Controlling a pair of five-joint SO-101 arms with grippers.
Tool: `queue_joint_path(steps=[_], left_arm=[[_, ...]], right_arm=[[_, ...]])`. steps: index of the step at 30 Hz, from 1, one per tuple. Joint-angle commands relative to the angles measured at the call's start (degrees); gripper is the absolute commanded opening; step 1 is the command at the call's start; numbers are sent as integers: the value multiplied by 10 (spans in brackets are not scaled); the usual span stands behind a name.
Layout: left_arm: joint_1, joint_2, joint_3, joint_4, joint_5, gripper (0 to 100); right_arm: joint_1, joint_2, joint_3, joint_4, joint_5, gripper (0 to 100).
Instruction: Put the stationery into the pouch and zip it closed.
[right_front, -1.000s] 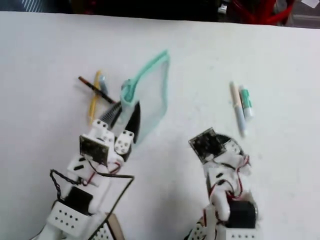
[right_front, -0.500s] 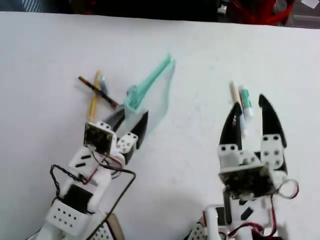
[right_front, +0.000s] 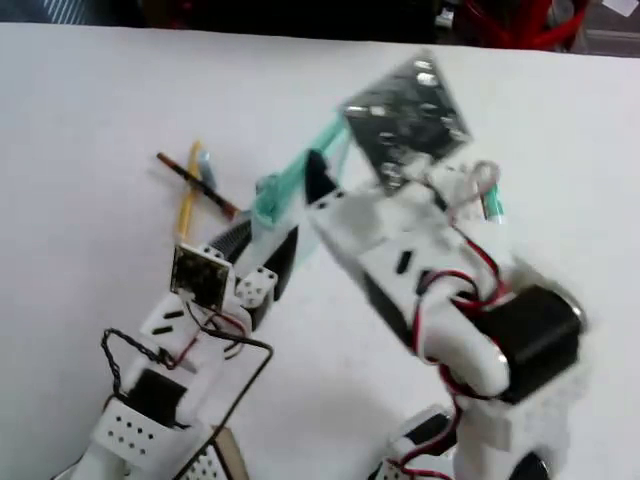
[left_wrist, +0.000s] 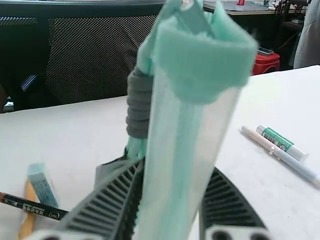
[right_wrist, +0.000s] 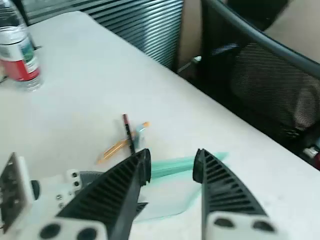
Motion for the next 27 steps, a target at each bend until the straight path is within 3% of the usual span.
queue_joint_path(steps=[1, 6, 11, 17, 27], left_arm=[[11, 7, 3, 2, 5, 158], [11, 7, 3, 2, 5, 158], [11, 7, 3, 2, 5, 158], [11, 7, 3, 2, 5, 158], [11, 7, 3, 2, 4, 158]], right_arm=[[-54, 80, -47, 14, -10, 156], [-78, 154, -51, 11, -11, 156], [-51, 173, -51, 13, -13, 156], [-7, 159, -51, 15, -89, 156], [-5, 135, -51, 41, -125, 158]])
